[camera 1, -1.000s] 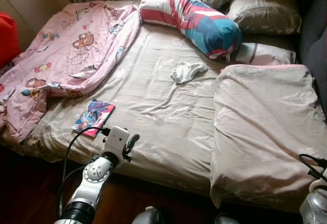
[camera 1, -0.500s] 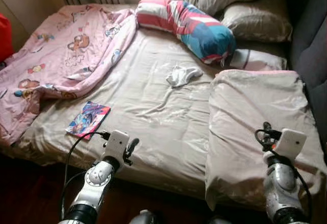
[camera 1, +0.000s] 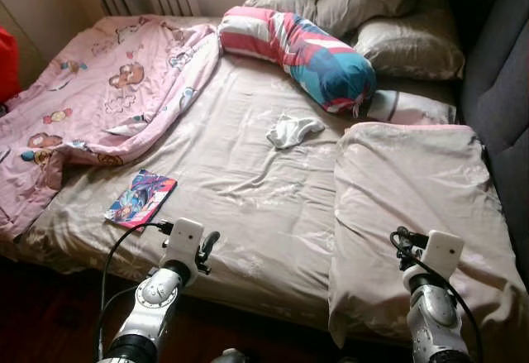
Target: Clean up the room
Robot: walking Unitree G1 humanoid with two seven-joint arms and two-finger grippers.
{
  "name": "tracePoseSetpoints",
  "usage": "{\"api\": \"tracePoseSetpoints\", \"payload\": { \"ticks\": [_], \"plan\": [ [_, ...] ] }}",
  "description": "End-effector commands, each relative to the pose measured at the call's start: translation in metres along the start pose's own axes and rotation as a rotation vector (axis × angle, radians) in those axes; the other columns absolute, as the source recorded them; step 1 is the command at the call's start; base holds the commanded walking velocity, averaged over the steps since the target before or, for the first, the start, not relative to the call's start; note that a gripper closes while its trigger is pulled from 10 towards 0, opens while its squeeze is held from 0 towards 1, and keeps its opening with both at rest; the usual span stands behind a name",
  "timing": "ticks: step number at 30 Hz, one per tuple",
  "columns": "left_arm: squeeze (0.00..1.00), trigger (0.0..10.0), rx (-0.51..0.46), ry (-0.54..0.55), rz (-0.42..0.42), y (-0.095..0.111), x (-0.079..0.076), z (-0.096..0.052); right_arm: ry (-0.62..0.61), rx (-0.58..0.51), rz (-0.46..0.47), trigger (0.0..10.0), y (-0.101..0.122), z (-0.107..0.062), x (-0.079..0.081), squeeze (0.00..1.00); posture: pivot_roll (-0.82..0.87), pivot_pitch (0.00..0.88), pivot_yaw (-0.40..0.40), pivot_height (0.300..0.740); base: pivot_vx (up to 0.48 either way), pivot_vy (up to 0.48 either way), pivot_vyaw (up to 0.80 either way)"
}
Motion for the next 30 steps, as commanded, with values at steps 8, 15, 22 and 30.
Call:
{"api": "tracePoseSetpoints", "payload": {
  "ticks": [8, 15, 22, 30],
  "plan": [
    [0.00, 10.0, 0.149, 0.096, -0.095, -0.044, 0.019, -0.018, 0.059, 0.100, -0.001, 10.0, -0.023, -0.005, 0.011, 0.00, -0.08, 0.098, 0.075, 0.740, 0.000, 0.000, 0.00],
    [0.00, 10.0, 0.305, 0.147, -0.182, -0.084, 0.019, -0.036, 0.081, 0.308, -0.042, 10.0, -0.075, -0.028, 0.010, 0.00, -0.07, 0.079, 0.064, 0.740, 0.000, 0.000, 0.00],
    [0.00, 10.0, 0.467, 0.178, -0.200, -0.123, 0.017, -0.064, 0.082, 0.445, -0.121, 10.0, -0.111, -0.053, 0.005, 0.00, -0.08, 0.058, 0.064, 0.740, 0.000, 0.000, 0.00],
    [0.00, 10.0, 0.575, 0.139, -0.184, -0.146, -0.001, -0.082, 0.123, 0.595, -0.280, 10.0, -0.141, -0.078, -0.005, 0.00, -0.08, 0.039, 0.052, 0.740, 0.000, 0.000, 0.00]
  ]
}}
Point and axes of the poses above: a point about 5 cm out from each wrist's last joint towards the gripper, its own z axis pointing out of the wrist towards the gripper, its own y axis along the axis of the wrist's last joint, x = y × z, the point moved 6 cm from there along z, pointing out of the wrist towards the gripper, and after that the axes turned 6 degrees about z, right-handed, at the moved point
